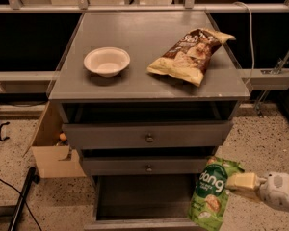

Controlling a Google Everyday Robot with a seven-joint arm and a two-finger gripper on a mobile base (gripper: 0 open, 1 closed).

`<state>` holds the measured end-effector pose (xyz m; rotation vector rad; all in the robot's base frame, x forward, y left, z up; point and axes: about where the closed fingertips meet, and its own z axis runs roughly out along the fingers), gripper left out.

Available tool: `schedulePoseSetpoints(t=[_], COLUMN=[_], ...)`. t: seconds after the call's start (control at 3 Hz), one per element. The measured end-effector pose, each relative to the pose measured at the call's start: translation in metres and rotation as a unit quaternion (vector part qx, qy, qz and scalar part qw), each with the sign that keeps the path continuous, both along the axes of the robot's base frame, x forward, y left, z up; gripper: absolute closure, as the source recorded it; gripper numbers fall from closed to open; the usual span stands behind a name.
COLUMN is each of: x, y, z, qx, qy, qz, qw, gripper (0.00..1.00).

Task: Place green rice chip bag into bottom drawer

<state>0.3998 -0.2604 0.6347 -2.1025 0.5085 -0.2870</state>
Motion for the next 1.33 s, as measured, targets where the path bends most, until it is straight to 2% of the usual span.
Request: schedulePoseSetpoints(t=[0.67, 1.0, 1.33], x=[0.008, 0.006, 0.006], y=[-0.007, -0.012, -0.012], z=[-0.084, -0.144, -0.144], qx=[0.037, 0.037, 0.037], qy=[-0.019, 0.017, 0.017], qz=[0.016, 0.015, 0.015], qw=[0.9990, 0.9991, 0.9991], gripper=[1.00, 1.00, 1.00])
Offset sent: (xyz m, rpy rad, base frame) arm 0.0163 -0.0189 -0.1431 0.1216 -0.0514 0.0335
